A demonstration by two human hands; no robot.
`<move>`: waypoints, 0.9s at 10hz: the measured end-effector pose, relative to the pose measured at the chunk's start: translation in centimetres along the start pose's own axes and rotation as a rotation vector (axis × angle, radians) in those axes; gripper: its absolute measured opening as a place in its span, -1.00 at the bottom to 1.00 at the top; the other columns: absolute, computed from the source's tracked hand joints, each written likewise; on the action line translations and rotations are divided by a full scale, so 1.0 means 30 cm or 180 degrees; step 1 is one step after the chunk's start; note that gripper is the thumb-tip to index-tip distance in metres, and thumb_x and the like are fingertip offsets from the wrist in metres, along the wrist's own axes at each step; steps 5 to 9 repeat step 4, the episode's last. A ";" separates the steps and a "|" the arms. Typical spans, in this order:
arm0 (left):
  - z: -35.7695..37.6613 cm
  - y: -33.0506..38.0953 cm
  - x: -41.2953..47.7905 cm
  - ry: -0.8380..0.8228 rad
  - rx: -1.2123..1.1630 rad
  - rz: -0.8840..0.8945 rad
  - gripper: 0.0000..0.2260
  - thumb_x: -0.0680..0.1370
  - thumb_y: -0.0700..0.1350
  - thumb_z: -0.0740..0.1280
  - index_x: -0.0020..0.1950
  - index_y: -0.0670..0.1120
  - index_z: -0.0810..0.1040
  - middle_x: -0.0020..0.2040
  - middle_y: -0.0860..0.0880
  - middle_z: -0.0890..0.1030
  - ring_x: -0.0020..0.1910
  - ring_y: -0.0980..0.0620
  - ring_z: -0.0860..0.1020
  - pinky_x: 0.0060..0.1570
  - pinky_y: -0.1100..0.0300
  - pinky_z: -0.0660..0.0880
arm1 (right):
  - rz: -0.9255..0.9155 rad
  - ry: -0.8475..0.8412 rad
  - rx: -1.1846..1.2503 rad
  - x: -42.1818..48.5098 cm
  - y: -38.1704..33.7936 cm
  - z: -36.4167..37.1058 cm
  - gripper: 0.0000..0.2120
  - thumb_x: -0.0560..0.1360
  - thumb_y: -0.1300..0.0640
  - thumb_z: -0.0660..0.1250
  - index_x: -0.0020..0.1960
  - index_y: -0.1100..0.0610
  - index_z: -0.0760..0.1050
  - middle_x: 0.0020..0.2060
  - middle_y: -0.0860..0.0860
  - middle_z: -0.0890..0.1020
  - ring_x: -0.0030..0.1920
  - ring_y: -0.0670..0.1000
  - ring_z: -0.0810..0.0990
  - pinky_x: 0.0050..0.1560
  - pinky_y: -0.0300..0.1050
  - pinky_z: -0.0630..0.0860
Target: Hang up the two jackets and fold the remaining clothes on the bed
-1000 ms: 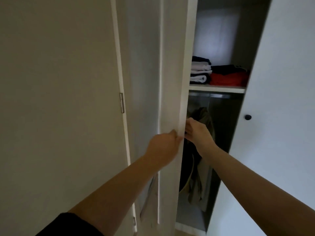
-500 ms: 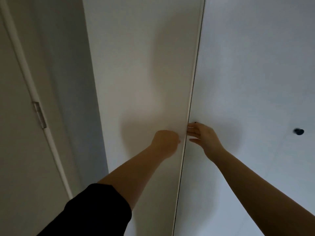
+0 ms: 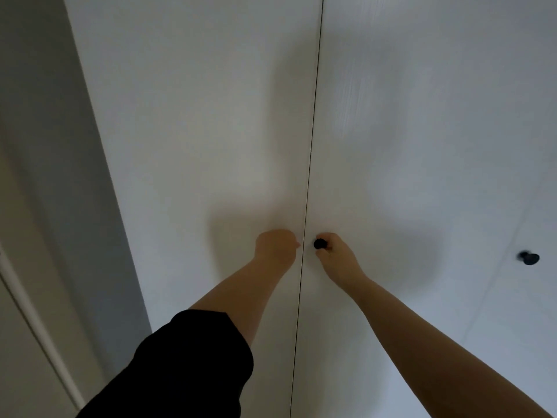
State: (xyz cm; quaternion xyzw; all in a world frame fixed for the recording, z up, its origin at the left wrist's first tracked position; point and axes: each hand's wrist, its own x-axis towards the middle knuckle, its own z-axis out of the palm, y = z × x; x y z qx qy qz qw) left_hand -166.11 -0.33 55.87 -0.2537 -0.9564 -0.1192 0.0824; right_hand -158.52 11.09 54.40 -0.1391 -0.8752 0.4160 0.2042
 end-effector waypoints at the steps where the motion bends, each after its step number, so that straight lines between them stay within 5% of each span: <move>1: 0.002 -0.013 -0.004 -0.0095 -0.0042 0.0005 -0.74 0.65 -0.03 0.12 0.13 -0.12 0.54 0.11 -0.07 0.58 0.11 -0.07 0.53 -0.07 0.21 0.33 | 0.0002 -0.0114 -0.0249 0.012 -0.007 -0.002 -0.74 0.54 0.27 0.19 0.22 0.21 0.45 0.05 0.06 0.51 0.01 0.00 0.48 -0.13 -0.33 0.31; 2: -0.027 -0.034 -0.039 0.0052 -0.0112 -0.0006 -0.81 0.62 -0.04 0.13 0.02 -0.08 0.51 -0.03 -0.03 0.54 0.03 -0.06 0.54 -0.14 0.20 0.32 | -0.0315 -0.0061 -0.0882 -0.013 -0.024 -0.028 -0.67 0.53 0.26 0.21 0.29 0.20 0.40 0.18 0.11 0.46 0.22 0.11 0.44 0.09 -0.28 0.37; 3: -0.118 -0.043 -0.080 0.1099 -0.0440 0.0346 -0.77 0.60 -0.02 0.14 0.11 -0.12 0.47 0.08 -0.09 0.55 0.05 -0.07 0.50 -0.05 0.14 0.38 | -0.1066 0.0469 -0.1757 -0.027 -0.077 -0.073 -0.47 0.54 0.18 0.22 0.47 0.14 0.17 0.45 0.12 0.21 0.45 0.12 0.18 0.42 -0.06 0.15; 4: -0.220 -0.040 -0.124 0.1839 -0.0358 0.0934 -0.53 0.59 0.00 0.17 0.48 -0.12 0.25 0.49 -0.15 0.24 0.48 -0.12 0.17 0.42 -0.02 0.12 | -0.1411 0.0782 -0.2210 -0.065 -0.186 -0.130 -0.38 0.57 0.11 0.18 0.54 0.08 -0.03 0.54 0.09 -0.06 0.52 0.08 -0.11 0.45 -0.02 -0.20; 9: -0.220 -0.040 -0.124 0.1839 -0.0358 0.0934 -0.53 0.59 0.00 0.17 0.48 -0.12 0.25 0.49 -0.15 0.24 0.48 -0.12 0.17 0.42 -0.02 0.12 | -0.1411 0.0782 -0.2210 -0.065 -0.186 -0.130 -0.38 0.57 0.11 0.18 0.54 0.08 -0.03 0.54 0.09 -0.06 0.52 0.08 -0.11 0.45 -0.02 -0.20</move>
